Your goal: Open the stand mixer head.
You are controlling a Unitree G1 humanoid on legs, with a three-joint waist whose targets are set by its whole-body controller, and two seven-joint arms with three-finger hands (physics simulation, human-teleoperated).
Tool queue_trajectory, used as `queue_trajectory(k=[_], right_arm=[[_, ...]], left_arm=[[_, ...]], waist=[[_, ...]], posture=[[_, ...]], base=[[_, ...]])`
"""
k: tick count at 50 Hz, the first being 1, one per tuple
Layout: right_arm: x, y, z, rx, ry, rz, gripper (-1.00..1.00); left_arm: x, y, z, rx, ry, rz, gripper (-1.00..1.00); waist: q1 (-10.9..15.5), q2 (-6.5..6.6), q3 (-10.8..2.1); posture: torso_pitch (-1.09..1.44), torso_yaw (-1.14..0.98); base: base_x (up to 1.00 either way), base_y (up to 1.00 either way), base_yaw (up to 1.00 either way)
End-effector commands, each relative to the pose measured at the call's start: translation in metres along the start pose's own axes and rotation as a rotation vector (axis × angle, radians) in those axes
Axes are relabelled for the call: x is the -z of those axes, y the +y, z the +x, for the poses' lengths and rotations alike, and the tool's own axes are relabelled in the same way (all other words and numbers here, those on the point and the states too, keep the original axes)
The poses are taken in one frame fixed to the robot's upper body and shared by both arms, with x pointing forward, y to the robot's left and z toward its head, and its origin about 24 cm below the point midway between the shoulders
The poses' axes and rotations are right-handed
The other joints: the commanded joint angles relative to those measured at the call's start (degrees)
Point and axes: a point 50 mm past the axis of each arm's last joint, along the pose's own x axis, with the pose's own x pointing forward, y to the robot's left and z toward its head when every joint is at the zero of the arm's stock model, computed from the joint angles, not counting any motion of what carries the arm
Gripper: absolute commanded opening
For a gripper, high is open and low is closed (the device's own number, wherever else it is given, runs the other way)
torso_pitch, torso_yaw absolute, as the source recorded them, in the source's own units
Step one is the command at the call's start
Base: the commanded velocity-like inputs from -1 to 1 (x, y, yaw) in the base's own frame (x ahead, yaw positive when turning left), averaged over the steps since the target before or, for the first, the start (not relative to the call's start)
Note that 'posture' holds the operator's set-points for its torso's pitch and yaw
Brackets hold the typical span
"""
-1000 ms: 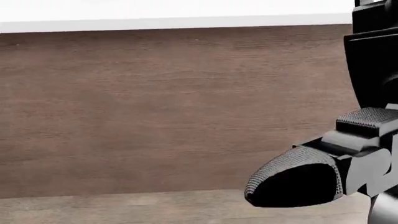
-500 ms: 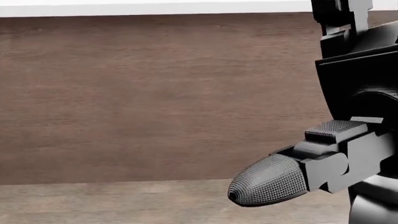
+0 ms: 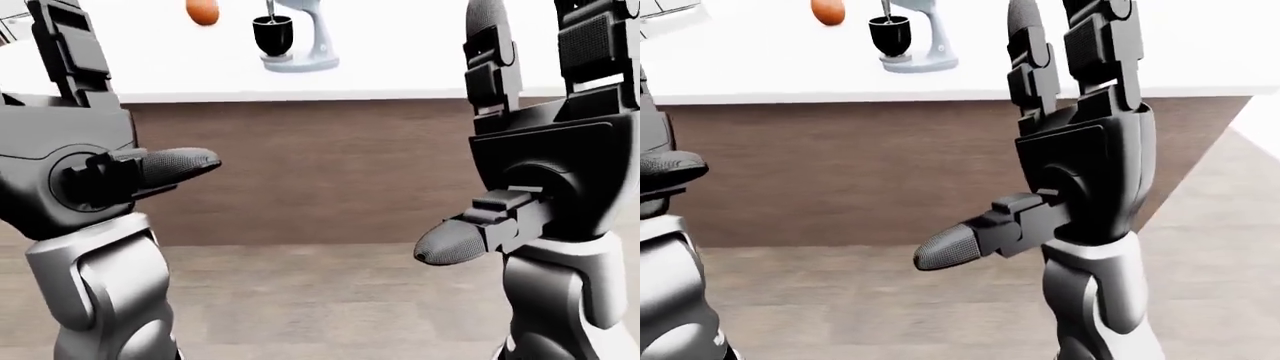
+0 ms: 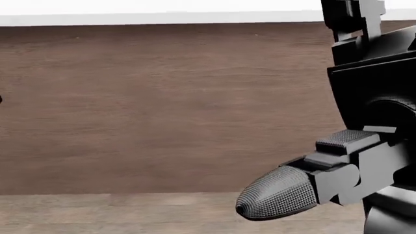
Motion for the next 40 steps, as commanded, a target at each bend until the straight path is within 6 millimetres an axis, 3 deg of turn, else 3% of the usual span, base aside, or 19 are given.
queue_trajectory(k=[1, 5, 6, 11, 13, 15, 18, 20, 24, 25, 27, 29, 30, 31, 34, 35, 36, 37, 40], right_arm=[[-0.0069, 0.0058, 0.0002, -0.041, -0.052, 0.004, 1.0], [-0.0067, 0.0072, -0.0009, -0.051, -0.054, 0.012, 1.0], [-0.0059, 0.0079, -0.0016, -0.058, -0.046, 0.011, 1.0], [-0.0065, 0.0079, -0.0014, -0.055, -0.049, 0.011, 1.0], [-0.0103, 0.0085, -0.0016, -0.064, -0.072, 0.031, 1.0], [-0.0103, 0.0084, -0.001, -0.065, -0.066, 0.034, 1.0], [-0.0068, 0.0076, -0.0023, -0.065, -0.055, -0.006, 1.0], [-0.0037, 0.008, -0.0034, -0.064, -0.036, -0.024, 1.0], [-0.0046, 0.0092, -0.0034, -0.081, -0.04, -0.018, 1.0], [-0.0063, 0.0098, -0.0034, -0.084, -0.049, -0.007, 1.0], [-0.0056, 0.0098, -0.0032, -0.086, -0.042, -0.007, 1.0], [-0.0036, 0.0098, -0.0033, -0.078, -0.03, -0.029, 1.0], [-0.0032, 0.0095, -0.0031, -0.075, -0.033, -0.036, 1.0], [-0.0031, 0.0101, -0.0032, -0.079, -0.035, -0.046, 1.0], [-0.0054, 0.0113, -0.0034, -0.088, -0.041, -0.019, 1.0], [-0.0055, 0.0109, -0.0034, -0.083, -0.035, -0.013, 1.0], [-0.0055, 0.011, -0.0038, -0.085, -0.036, -0.016, 1.0], [-0.0049, 0.0112, -0.004, -0.085, -0.034, -0.027, 1.0], [-0.0035, 0.0099, -0.0033, -0.072, -0.034, -0.045, 1.0]], left_arm=[[-0.0109, -0.0017, 0.0018, 0.017, -0.069, 0.001, 1.0], [-0.0111, -0.0014, 0.0011, 0.016, -0.068, 0.004, 0.99], [-0.0115, -0.0012, 0.0018, 0.015, -0.07, 0.003, 1.0], [-0.011, -0.0009, 0.0015, 0.013, -0.069, 0.001, 1.0], [-0.011, -0.0002, 0.0014, 0.01, -0.068, 0.002, 1.0], [-0.0111, -0.0005, 0.0009, 0.011, -0.068, 0.003, 1.0], [-0.0103, -0.0002, 0.0022, 0.008, -0.066, 0.015, 1.0], [-0.0092, -0.0006, 0.0011, 0.012, -0.063, 0.016, 1.0], [-0.0093, -0.0005, 0.0011, 0.015, -0.062, 0.019, 0.99], [-0.0093, -0.0004, 0.001, 0.016, -0.062, 0.019, 0.99], [-0.0093, -0.0001, 0.0007, 0.015, -0.062, 0.02, 0.99], [-0.0099, -0.0004, 0.0008, 0.017, -0.063, 0.021, 0.99], [-0.0101, -0.0005, 0.0009, 0.018, -0.064, 0.021, 0.99], [-0.0101, -0.0007, 0.001, 0.018, -0.064, 0.02, 1.0], [-0.0106, -0.0008, 0.0009, 0.018, -0.066, 0.02, 1.0], [-0.0106, -0.0006, 0.0008, 0.016, -0.065, 0.019, 1.0], [-0.0108, -0.0008, 0.0006, 0.018, -0.065, 0.02, 1.0], [-0.0108, -0.0006, 0.0006, 0.017, -0.066, 0.02, 1.0], [-0.0106, 0.0, 0.0006, 0.015, -0.065, 0.022, 0.99]], waist=[[0.06, 0.2, -0.26], [-1.54, 6.48, -0.02], [-0.64, 4.01, 0.54], [0.71, 0.87, -0.89], [0.8, 1.83, -1.53], [0.66, 2.04, 4.44], [0.04, 4.0, 6.16], [-0.87, 4.58, -0.02], [-0.86, 4.57, 0.0], [-0.4, 4.78, -1.66], [-0.03, 4.39, 4.07], [0.6, 4.03, 1.98], [0.28, 3.78, 2.83], [0.4, 4.21, 0.35], [0.94, 1.7, 0.15], [0.98, 0.77, -2.08], [0.63, 2.86, 3.66], [0.28, 2.61, 4.76], [0.03, 2.44, 1.3]], posture=[[0.0, 0.0], [0.0, 0.0], [0.0, 0.0], [0.0, 0.0], [0.0, 0.0], [0.0, 0.0], [0.0, 0.0], [0.0, 0.0], [0.0, 0.0], [0.0, 0.0], [0.0, 0.0], [0.0, 0.0], [0.0, 0.0], [0.0, 0.0], [0.0, 0.0], [0.0, 0.0], [0.0, 0.0], [0.0, 0.0], [0.0, 0.0]], base=[[0.0, 0.0, 0.0], [0.0, 0.0, 0.0], [0.0, 0.0, 0.0], [0.0, 0.0, 0.0], [0.19, 0.0, 0.0], [1.0, 0.0, 0.0], [0.67, 0.0, 0.0], [0.0, 0.0, 0.0], [0.0, 0.0, 0.0], [0.62, 0.0, 0.0], [1.0, 0.0, 0.0], [0.78, 0.0, 0.0], [0.0, 0.0, 0.0], [0.0, 0.0, 0.0], [0.0, 0.0, 0.0], [1.0, 0.0, 0.0], [1.0, 0.0, 0.0], [1.0, 0.0, 0.0], [0.04, 0.0, 0.0]])
